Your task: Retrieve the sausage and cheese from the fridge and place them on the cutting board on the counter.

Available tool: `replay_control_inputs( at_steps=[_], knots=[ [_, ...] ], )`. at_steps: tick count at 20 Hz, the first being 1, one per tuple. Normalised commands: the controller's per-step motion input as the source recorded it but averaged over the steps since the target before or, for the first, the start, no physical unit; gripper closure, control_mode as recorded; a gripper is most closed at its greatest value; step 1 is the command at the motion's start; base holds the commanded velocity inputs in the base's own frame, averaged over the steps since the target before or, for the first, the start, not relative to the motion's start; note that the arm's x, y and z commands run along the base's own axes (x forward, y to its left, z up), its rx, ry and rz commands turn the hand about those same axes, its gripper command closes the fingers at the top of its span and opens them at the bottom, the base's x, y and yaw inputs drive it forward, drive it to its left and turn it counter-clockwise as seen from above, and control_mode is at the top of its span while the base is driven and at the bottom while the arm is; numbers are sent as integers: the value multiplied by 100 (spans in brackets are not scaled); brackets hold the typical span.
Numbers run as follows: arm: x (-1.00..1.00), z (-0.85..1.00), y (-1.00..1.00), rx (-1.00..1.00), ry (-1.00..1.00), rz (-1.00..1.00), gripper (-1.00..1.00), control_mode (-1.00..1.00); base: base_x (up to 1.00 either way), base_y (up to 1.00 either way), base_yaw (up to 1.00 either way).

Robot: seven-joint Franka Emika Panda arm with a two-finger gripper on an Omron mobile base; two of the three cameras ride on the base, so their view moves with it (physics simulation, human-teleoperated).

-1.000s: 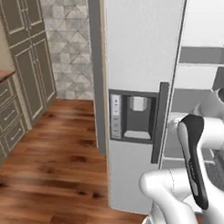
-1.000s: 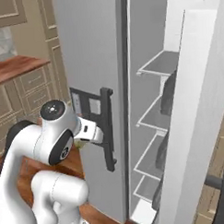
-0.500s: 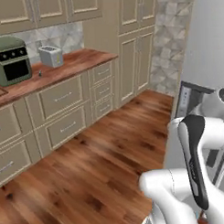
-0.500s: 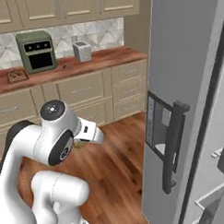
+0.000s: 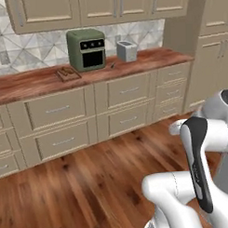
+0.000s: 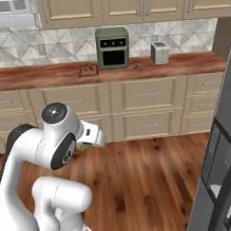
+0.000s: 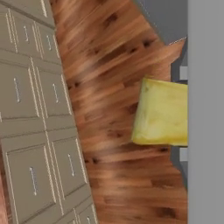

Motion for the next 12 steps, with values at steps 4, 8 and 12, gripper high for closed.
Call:
replay_control_inputs(
  at_steps=[4, 8, 12],
  knots=[
    [0, 0, 0, 0, 0, 0, 100, 100, 58, 10, 39],
    [0, 0, 0, 0, 0, 0, 100, 100, 83, 9, 16],
    [0, 0, 0, 0, 0, 0, 100, 100, 93, 0, 0]
  ],
)
